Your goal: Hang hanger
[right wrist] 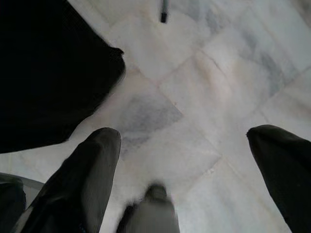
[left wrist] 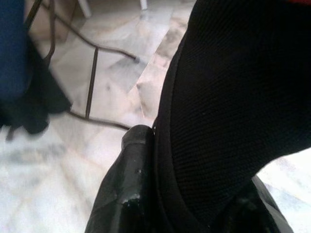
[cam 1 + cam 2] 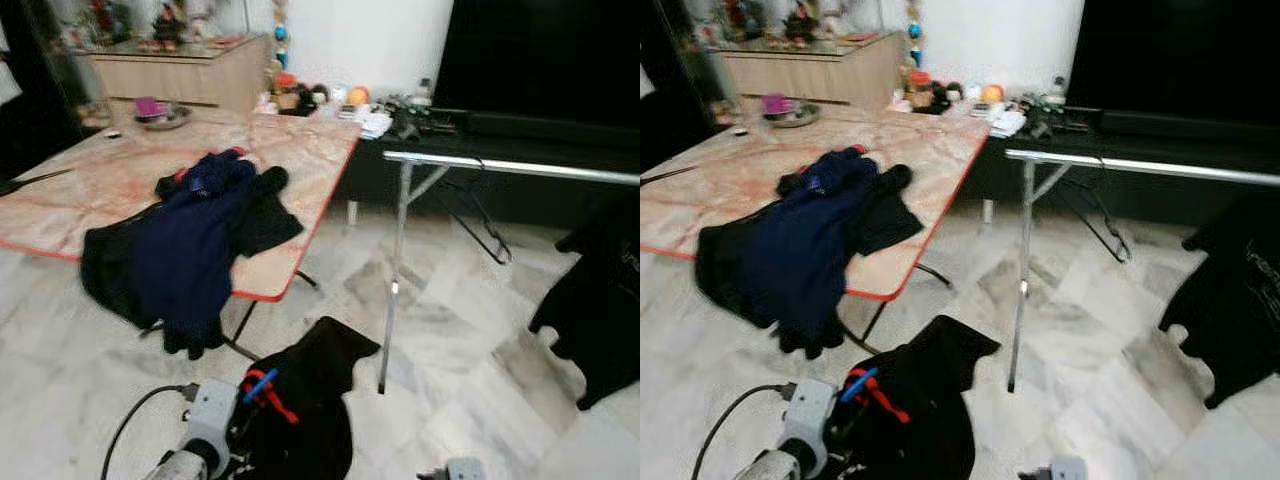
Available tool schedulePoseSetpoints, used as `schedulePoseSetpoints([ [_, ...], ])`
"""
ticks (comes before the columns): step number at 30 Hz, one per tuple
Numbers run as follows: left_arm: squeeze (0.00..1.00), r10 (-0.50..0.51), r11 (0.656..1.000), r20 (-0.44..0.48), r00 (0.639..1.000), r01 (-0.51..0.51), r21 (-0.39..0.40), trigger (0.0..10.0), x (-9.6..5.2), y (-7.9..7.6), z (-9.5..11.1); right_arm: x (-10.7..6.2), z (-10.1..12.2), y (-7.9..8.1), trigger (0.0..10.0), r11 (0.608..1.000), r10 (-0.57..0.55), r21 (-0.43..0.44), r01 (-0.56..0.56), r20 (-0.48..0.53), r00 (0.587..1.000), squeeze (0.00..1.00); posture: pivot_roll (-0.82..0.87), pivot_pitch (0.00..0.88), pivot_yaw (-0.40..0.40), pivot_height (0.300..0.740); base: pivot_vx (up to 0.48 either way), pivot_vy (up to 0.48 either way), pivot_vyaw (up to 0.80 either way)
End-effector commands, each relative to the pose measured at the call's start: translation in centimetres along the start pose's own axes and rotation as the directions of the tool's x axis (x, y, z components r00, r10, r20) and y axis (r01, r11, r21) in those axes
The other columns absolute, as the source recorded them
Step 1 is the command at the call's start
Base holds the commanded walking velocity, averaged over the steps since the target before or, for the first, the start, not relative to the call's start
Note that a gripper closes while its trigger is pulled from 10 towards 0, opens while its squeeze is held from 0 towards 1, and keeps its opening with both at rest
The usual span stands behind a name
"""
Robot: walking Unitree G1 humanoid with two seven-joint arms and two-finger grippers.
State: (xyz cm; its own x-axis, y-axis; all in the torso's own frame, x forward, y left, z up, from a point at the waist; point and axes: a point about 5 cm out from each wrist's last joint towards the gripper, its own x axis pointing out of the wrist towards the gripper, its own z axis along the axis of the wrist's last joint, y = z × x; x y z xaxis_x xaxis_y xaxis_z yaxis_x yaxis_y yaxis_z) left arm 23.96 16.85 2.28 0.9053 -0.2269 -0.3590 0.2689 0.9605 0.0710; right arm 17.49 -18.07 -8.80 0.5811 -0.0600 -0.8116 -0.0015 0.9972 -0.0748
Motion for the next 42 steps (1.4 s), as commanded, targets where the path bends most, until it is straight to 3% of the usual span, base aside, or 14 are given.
schedulePoseSetpoints([
  [1,0.0,-0.018,1.0,0.04,0.999,0.017,0.01,10.0,0.4,-0.5,1.0,-0.2,-0.7,-1.0,10.0,0.999,-0.034,0.001,0.034,-0.022,0.999,0.0,0.13,0.025,0.019,0.74,0.356,0.0,0.0],
  [13,0.0,-0.022,0.999,0.032,0.999,0.023,-0.025,10.0,0.4,-0.9,1.0,-0.3,-1.1,-1.5,10.0,0.999,-0.045,0.001,0.045,-0.024,0.999,0.0,0.13,0.031,0.018,0.74,0.204,0.0,0.0],
  [20,0.0,0.045,0.996,0.028,0.999,-0.043,-0.072,10.0,0.2,0.1,0.9,-0.3,-1.2,-1.5,10.0,0.999,-0.045,-0.003,0.045,-0.025,0.999,0.0,0.13,0.033,0.016,0.74,0.0,0.0,0.0],
  [42,0.0,0.054,0.996,0.022,0.998,-0.053,-0.069,10.0,0.0,0.2,0.7,-0.3,-1.2,-1.6,10.0,0.999,-0.043,-0.035,0.042,-0.022,0.999,0.0,0.12,0.026,0.016,0.74,0.0,-0.464,0.0],
])
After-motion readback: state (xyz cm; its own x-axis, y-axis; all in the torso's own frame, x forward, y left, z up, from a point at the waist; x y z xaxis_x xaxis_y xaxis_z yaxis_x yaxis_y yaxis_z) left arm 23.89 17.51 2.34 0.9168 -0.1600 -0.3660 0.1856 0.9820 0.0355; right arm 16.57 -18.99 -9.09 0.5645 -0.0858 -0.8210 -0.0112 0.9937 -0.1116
